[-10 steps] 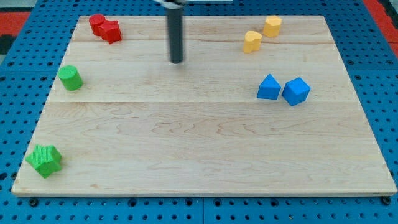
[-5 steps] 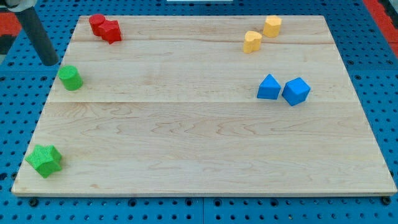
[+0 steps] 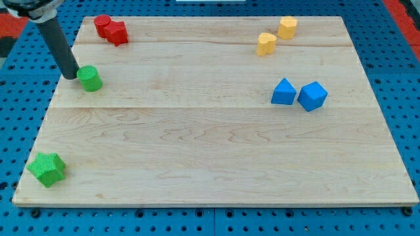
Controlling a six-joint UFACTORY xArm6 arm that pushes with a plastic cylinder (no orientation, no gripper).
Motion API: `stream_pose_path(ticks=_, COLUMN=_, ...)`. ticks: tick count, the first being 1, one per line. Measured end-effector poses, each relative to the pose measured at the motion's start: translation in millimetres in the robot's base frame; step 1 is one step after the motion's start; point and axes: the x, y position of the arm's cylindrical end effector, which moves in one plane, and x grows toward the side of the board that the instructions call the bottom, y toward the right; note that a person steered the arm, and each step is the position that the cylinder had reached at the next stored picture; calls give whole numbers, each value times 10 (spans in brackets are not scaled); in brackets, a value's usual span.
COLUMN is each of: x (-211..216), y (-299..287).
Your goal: Push the green circle to the bottom center of the board
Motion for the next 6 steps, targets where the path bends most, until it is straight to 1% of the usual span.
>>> stream_pose_path(ticks=1, x=-4, y=204)
stream_pose_path(ticks=2, x=471, y=976)
stream_pose_path(ticks=3, x=575, y=1625)
stream_pose_path(ticks=6, x=587, y=1771)
